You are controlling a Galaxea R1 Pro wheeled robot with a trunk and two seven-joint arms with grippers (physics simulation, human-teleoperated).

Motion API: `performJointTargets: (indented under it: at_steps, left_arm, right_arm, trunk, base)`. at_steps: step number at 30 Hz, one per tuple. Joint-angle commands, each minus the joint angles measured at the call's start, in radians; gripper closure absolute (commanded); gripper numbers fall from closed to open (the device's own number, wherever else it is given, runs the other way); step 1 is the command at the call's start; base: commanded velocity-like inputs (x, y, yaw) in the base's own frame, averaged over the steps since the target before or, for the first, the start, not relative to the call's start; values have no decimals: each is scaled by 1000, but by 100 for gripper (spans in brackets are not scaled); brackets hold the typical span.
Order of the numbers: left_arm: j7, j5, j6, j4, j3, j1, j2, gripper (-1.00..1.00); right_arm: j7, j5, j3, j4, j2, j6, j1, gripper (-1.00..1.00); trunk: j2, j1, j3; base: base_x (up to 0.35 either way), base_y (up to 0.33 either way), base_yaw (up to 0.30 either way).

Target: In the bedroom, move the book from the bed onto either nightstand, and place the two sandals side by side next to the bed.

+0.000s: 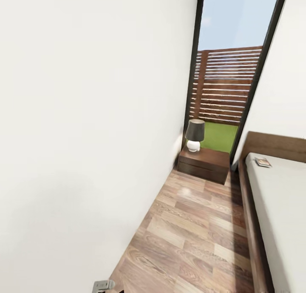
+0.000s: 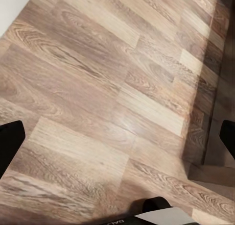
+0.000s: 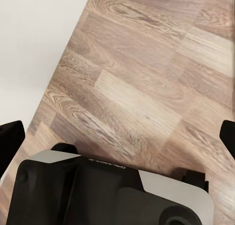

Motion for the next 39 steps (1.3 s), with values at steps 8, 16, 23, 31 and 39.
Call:
performJointTargets:
  at_steps: [8,16,23,31,39]
  left_arm:
    - [-4,-3,-3,1,5,-1,0,-100]
    - [-4,-3,-3,2,5,-1,0,-100]
    - [-3,-3,-3,2,5,-1,0,-100]
    - [-3,-3,-3,2,5,-1,0,-100]
    - [-4,-3,-3,2,5,-1,0,-100]
  right_arm:
    - [5,-7,2,5,0,-5,-2,-100]
    - [4,-7,2,5,0,-5,-2,-100]
    - [4,-7,2,5,0,-5,-2,-100]
    - [4,-7,2,5,0,-5,-2,-100]
    - [4,-7,2,5,0,-5,-2,-100]
  trunk:
    - [-2,1,-2]
    - [-2,1,-2]
    - [-2,1,-2]
    - [-2,1,-2]
    - [-2,1,-2]
  base:
    - [14,0,-230]
    - [0,0,-224]
    - [0,0,-217]
    - [0,0,-214]
    - [0,0,-213]
